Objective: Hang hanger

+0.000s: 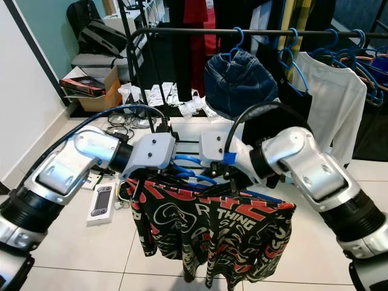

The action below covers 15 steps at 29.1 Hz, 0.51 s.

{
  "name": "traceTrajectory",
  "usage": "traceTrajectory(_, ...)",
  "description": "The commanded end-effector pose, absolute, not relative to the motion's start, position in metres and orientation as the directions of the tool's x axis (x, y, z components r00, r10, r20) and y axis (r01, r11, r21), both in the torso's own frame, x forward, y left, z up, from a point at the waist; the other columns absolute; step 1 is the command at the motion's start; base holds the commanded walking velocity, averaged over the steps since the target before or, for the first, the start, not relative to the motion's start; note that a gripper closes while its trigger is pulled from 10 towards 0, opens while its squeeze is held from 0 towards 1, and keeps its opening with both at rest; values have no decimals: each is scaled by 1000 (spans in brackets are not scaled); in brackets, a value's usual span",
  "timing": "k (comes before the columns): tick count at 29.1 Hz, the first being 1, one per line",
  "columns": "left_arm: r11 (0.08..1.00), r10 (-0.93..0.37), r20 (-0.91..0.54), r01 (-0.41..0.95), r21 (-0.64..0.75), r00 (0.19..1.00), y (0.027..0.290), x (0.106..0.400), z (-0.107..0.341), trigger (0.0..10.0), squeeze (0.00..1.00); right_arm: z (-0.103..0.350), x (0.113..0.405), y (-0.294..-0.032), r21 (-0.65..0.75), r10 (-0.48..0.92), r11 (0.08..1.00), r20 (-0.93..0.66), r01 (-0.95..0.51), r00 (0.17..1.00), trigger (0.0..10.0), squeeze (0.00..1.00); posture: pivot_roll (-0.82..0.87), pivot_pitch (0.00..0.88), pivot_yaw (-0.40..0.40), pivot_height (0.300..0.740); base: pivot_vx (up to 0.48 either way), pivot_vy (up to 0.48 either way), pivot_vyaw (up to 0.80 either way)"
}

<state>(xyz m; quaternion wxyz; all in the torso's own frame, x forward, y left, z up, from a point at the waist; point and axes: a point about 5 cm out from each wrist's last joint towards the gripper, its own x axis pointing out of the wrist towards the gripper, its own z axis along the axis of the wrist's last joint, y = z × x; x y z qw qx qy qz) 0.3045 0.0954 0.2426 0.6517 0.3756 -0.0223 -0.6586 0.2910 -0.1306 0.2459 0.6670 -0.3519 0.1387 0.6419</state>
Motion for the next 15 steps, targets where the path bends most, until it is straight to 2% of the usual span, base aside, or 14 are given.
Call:
traceTrajectory(1, -174, -883, -453, 812, 557, 121, 92, 301, 255, 10000, 0, 245, 291, -129, -292, 741, -86, -657, -953, 135, 0, 0, -74, 40, 52, 740, 0, 0, 0)
traceTrajectory(13, -173, -888, -446, 814, 555, 115, 93, 299, 257, 10000, 0, 246, 295, -133, -328, 712, -78, -679, -942, 178, 0, 0, -77, 32, 51, 740, 0, 0, 0)
traceTrajectory(14, -152, -901, -419, 825, 544, 110, 96, 300, 262, 10000, 824, 249, 297, -134, -342, 724, -65, -663, -938, 192, 0, 0, -78, 29, 51, 740, 0, 0, 0)
traceTrajectory(15, -152, -901, -419, 825, 544, 110, 96, 300, 262, 10000, 824, 249, 297, -134, -342, 724, -65, -663, -938, 192, 0, 0, -78, 29, 51, 740, 0, 0, 0)
